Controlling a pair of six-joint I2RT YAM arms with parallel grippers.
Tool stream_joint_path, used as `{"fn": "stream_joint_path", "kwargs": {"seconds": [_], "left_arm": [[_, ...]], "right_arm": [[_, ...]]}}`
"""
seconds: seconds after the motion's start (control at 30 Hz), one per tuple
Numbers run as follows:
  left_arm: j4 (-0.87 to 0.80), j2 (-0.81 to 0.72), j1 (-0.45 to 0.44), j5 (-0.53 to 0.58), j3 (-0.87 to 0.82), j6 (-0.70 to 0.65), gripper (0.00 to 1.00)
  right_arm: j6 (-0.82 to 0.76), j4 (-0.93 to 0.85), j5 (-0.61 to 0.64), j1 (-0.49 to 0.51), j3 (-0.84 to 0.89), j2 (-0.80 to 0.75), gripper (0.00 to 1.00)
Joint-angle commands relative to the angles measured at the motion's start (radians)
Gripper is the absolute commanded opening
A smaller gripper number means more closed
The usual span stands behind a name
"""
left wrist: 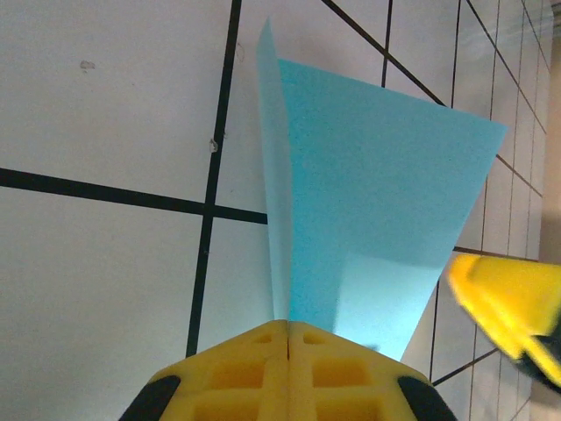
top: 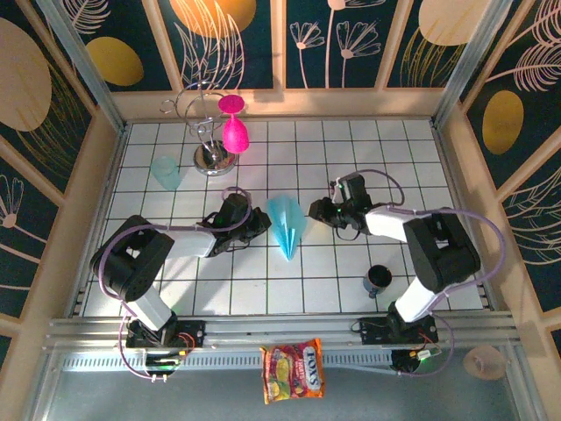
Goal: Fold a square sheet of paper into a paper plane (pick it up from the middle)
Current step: Turn over a paper plane at the center of the table, then move the paper plane to the top-center of the table.
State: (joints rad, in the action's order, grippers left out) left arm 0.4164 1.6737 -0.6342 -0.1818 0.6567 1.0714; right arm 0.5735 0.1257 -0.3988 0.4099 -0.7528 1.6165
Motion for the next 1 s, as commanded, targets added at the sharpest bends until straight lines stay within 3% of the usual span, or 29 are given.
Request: {"fn": "stream_joint_path", "kwargs": {"seconds": [0.0, 0.27, 0.4, 0.97], "left_arm": [[0.034, 0.009, 0.0, -0.021, 0.021, 0.007, 0.05], [0.048, 0.01, 0.001, -0.036, 0.019, 0.016, 0.04], [0.048, 0.006, 0.001, -0.041, 0.016, 0.015, 0.04], [0.047, 0.001, 0.0, -0.049, 0.021, 0.009, 0.04]], "right_arm": [[-0.058, -0.103, 0.097, 0.038, -0.036, -0.078, 0.4], [-0.047, -0.169, 0.226, 0.255, -0.084, -0.041, 0.57], [-0.027, -0.191, 0.261, 0.304, -0.103, 0.005, 0.64], [-0.023, -0.203, 0.248, 0.388, -0.131, 0.045, 0.68]]}}
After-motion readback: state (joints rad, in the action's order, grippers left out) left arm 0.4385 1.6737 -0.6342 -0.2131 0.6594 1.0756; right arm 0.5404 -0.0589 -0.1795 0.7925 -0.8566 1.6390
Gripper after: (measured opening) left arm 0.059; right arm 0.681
